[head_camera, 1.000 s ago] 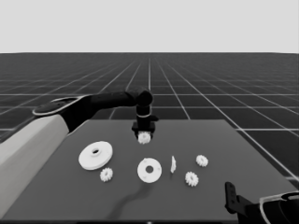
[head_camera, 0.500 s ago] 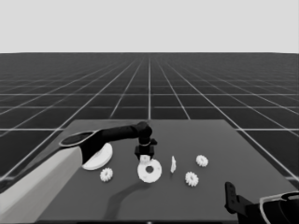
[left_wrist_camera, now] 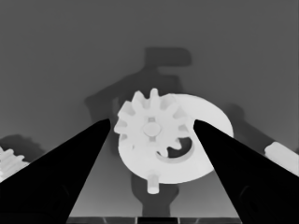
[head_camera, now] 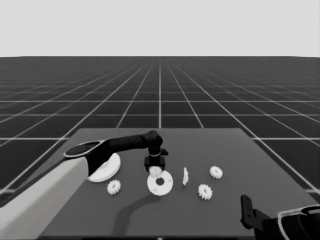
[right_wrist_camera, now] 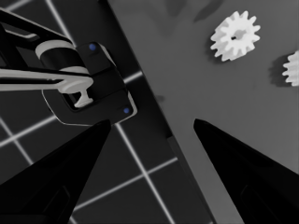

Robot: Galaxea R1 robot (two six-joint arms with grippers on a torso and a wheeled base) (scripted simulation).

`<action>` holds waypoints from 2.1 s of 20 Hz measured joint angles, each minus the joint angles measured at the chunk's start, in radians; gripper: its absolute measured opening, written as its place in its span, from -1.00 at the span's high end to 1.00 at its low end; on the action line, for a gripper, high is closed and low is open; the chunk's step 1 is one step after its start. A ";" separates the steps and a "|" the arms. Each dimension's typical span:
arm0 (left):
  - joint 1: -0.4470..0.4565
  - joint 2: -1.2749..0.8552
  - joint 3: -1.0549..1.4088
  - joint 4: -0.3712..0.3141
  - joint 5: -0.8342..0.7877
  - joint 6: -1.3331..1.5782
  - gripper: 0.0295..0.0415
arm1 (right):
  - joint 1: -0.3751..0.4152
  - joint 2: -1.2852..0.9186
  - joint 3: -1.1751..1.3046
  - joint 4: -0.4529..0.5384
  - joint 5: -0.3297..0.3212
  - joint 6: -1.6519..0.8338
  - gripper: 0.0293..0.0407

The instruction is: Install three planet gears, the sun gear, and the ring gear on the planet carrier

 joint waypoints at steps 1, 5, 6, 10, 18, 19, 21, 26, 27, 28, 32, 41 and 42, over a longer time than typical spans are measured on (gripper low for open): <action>0.000 0.000 0.000 0.000 0.000 0.000 -0.49 | 0.000 0.000 0.000 0.000 0.000 0.000 -0.61; -0.296 -0.060 0.188 -0.267 0.131 -0.106 -0.49 | 0.000 0.000 0.000 0.000 0.000 0.000 -0.61; -0.316 -0.057 0.179 -0.284 0.135 -0.100 -0.49 | 0.000 0.000 0.000 0.000 0.000 0.000 -0.61; -0.337 -0.052 0.164 -0.306 0.141 -0.091 -0.49 | 0.000 0.000 0.000 0.000 0.000 0.000 -0.61; -0.348 -0.695 0.814 -0.314 0.144 -0.099 -0.49 | 0.000 0.000 0.000 0.000 0.000 0.000 -0.61; -0.348 -0.701 0.815 -0.314 0.144 -0.095 -0.49 | 0.000 0.000 0.000 0.000 0.000 0.000 -0.61; -0.348 -0.706 0.816 -0.315 0.144 -0.090 -0.49 | 0.000 0.000 0.000 0.000 0.000 0.000 -0.61; 0.072 -0.657 0.682 0.072 -0.021 -0.030 -0.49 | 0.000 0.000 0.000 0.000 0.000 0.000 -0.61; 0.083 -0.651 0.668 0.080 -0.029 -0.024 -0.49 | 0.000 0.000 0.000 0.000 0.000 0.000 -0.61; 0.089 -0.648 0.659 0.085 -0.034 -0.020 -0.49 | 0.000 0.000 0.000 0.000 0.000 0.000 -0.61; 0.096 -0.643 0.648 0.091 -0.040 -0.016 0.10 | 0.000 0.000 0.000 0.000 0.000 0.000 -0.61; 0.096 -0.643 0.647 0.092 -0.041 -0.015 0.72 | 0.000 0.000 0.000 0.000 0.000 0.000 -0.61; -0.026 -0.702 0.800 -0.041 0.058 -0.079 0.72 | 0.000 0.000 0.000 0.000 0.000 0.000 -0.61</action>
